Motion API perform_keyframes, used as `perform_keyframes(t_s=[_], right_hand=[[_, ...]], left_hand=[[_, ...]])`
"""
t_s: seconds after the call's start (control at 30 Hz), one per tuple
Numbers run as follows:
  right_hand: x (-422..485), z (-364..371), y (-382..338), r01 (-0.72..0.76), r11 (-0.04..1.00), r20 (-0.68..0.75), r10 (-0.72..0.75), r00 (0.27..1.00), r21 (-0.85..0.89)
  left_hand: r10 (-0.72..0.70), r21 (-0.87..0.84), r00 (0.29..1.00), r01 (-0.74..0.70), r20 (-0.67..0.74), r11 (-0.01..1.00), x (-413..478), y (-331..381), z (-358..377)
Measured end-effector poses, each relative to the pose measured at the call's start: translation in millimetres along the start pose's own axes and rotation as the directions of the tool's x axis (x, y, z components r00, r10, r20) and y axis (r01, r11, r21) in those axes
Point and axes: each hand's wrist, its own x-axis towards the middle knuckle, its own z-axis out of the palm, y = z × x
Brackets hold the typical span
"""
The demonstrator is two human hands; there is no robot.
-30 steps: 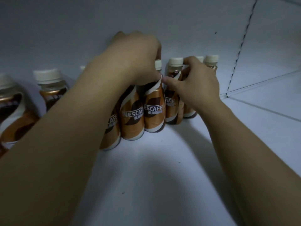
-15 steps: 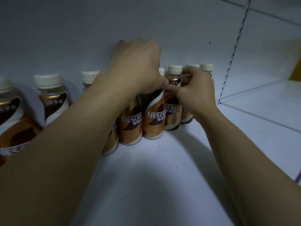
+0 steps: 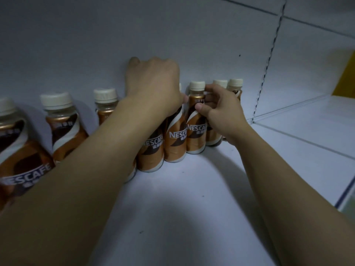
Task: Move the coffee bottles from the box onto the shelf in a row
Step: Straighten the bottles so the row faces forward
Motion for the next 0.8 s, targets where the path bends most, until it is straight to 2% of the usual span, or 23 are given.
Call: perform_keyframes(t_s=[0.4,0.5,0.67,0.8], right_hand=[[1,-8,-4,0.005,1.000,0.086,-0.005,0.996,-0.001],[-2,-6,-9,0.042,0.998,0.038,-0.041,0.998,-0.045],[-3,-2,-14,0.084,0.971,-0.086,-0.106,0.991,-0.225],[-1,-1,-14,0.068,0.980,-0.071,-0.082,0.994,-0.189]], left_hand=[[-0.008,0.005,0.999,0.008,-0.031,1.000,1,0,3],[-0.003,0.003,1.000,0.003,-0.026,1.000,1,0,4],[0.000,-0.006,1.000,-0.001,-0.025,1.000,3,-1,5],[0.004,-0.029,1.000,-0.004,-0.001,1.000,3,0,4]])
